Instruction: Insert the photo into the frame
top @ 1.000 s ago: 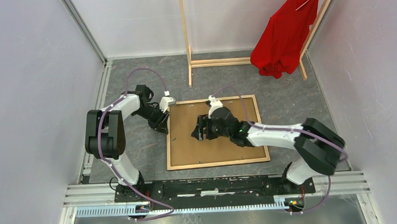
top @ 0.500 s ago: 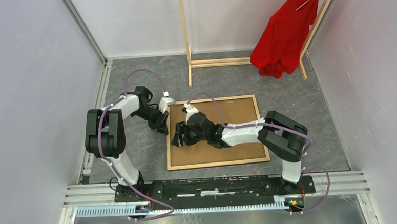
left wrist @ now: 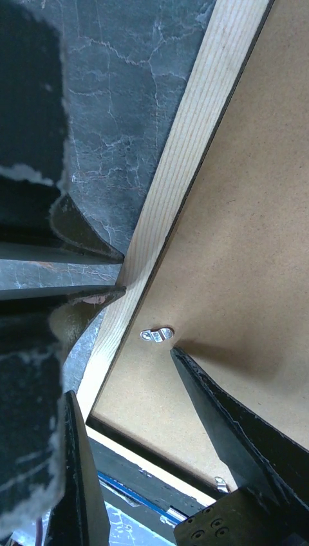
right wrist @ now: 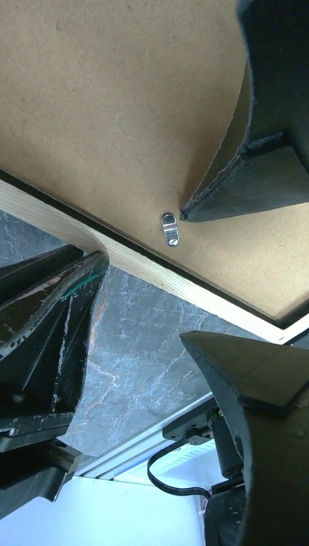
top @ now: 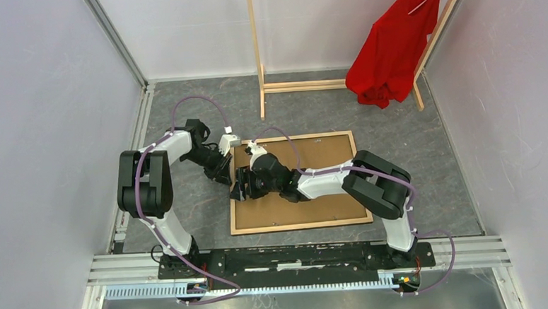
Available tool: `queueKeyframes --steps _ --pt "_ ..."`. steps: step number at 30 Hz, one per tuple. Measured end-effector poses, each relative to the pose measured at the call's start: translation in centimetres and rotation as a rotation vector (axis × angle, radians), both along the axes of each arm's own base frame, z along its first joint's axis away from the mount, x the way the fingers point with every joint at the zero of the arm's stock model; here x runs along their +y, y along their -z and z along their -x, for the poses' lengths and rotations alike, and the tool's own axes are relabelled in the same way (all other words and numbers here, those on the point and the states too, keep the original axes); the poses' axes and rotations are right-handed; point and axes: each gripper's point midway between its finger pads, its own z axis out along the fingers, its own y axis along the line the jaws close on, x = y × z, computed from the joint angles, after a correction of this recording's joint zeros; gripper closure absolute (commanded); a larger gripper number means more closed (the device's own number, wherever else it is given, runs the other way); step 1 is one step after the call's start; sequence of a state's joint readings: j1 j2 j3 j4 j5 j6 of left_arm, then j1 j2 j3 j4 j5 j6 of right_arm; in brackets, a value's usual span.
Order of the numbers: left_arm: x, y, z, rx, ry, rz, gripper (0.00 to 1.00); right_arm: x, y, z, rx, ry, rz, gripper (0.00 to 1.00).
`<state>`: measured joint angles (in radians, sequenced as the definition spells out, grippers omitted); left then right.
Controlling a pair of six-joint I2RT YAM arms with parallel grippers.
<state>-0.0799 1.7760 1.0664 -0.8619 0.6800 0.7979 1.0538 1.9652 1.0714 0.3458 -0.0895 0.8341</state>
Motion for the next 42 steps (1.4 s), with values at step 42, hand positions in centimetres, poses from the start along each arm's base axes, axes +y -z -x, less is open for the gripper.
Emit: queueKeyframes --steps 42 --pt "0.1 0.0 0.2 0.006 -0.002 0.0 0.83 2.1 0.1 -0.6 0.011 -0.043 -0.072 0.33"
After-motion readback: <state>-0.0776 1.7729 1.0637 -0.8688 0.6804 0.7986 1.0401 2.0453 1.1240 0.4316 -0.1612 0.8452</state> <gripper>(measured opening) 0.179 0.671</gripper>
